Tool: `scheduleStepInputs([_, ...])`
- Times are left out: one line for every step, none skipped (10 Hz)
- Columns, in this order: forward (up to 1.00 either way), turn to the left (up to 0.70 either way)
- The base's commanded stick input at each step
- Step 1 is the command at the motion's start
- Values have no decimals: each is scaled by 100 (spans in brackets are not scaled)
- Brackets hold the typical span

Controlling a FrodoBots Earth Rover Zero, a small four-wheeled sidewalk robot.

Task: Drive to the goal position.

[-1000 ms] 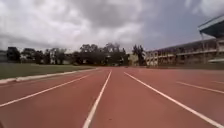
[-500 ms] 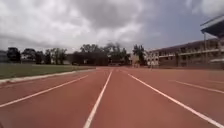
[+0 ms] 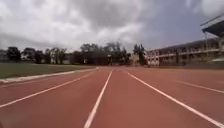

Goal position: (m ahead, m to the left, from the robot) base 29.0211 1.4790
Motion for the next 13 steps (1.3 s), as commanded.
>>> scheduleStepInputs([60, 0])
scheduleStepInputs([60, 0])
scheduleStepInputs([60, 0])
scheduleStepInputs([60, 0])
scheduleStepInputs([60, 0])
scheduleStepInputs([60, 0])
scheduleStepInputs([60, 0])
scheduleStepInputs([60, 0])
scheduleStepInputs([60, 0])
scheduleStepInputs([60, 0])
scheduleStepInputs([60, 0])
scheduleStepInputs([60, 0])
scheduleStepInputs([60, 0])
